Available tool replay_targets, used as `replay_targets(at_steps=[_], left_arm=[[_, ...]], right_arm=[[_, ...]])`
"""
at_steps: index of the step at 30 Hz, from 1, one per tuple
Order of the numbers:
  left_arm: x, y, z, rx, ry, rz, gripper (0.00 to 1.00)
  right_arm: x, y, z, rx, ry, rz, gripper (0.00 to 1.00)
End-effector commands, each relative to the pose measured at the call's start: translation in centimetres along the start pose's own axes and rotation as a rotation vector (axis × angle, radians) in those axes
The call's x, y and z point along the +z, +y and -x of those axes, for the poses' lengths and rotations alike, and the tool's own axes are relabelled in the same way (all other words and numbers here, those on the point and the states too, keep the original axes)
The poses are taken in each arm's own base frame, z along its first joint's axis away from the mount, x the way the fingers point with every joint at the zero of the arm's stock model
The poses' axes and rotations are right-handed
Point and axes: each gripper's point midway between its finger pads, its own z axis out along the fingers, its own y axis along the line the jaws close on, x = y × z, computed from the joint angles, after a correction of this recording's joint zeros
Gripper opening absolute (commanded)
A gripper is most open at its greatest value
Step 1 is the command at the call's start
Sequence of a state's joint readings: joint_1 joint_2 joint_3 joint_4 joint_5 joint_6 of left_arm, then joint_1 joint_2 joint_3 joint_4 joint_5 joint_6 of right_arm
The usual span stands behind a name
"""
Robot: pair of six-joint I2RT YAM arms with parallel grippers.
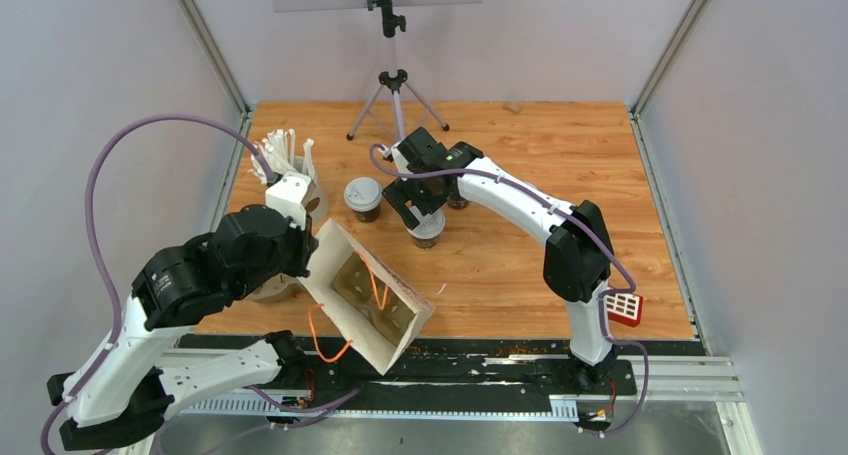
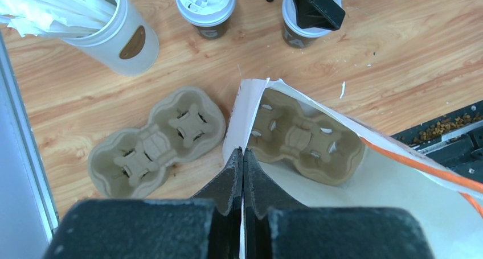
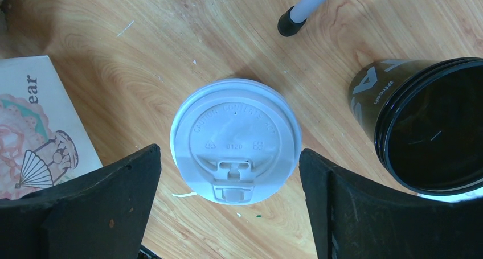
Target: Pack the takeout coffee
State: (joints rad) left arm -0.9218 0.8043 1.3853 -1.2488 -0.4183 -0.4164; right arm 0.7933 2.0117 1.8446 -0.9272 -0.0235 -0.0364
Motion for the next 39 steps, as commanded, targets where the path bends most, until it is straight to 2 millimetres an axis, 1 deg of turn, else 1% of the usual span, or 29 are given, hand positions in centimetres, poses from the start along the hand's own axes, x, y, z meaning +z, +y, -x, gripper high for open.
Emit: replay_targets(at_steps=[1,7,17,23,30,32,35,39], left_arm=[[0.1,-0.3,1.4,-0.005,-0.048,-0.009,0.00],[0.3,-0.6,1.5,-0.009,-0.048,-0.014,0.00],[0.1,-0.5,1.6,-0.014,-0.055,-0.015,0.00],[0.0,-0.4,1.6,-0.015,-0.054,-0.011,0.00],[0.1,-0.4,1.6,-0.030,-0.053,-0.004,0.00],[0.3,-0.8,1.7,-0.053,-0.054,-0.015,0.00],[0.8,-1.9,2.1,-0.088,-0.052,-0.049,0.00],[1.8,-3.5,2.3,-0.120,-0.023,-0.084,0.00]], right_arm=[[-0.1,0.0,0.4,-0.014,-0.008,-0.006,0.91],[0.5,0.0,0.1,-0.009,0.006,-0.002,0.88],[1.1,-0.1,-0.8,0.001,0.034,-0.010,0.88],[1.1,-0.2,-0.8,0.006,0.034,-0.011,0.81],[0.9,-0.3,-1.1,0.005,0.040,-0.017,0.75],[0.6,-0.4,-1.2,0.006,0.039,-0.023,0.75],[-0.1,-0.7,-1.4,0.013,0.036,-0.026,0.74],[-1.1,-1.5,-2.2,0.034,0.041,-0.035,0.74]])
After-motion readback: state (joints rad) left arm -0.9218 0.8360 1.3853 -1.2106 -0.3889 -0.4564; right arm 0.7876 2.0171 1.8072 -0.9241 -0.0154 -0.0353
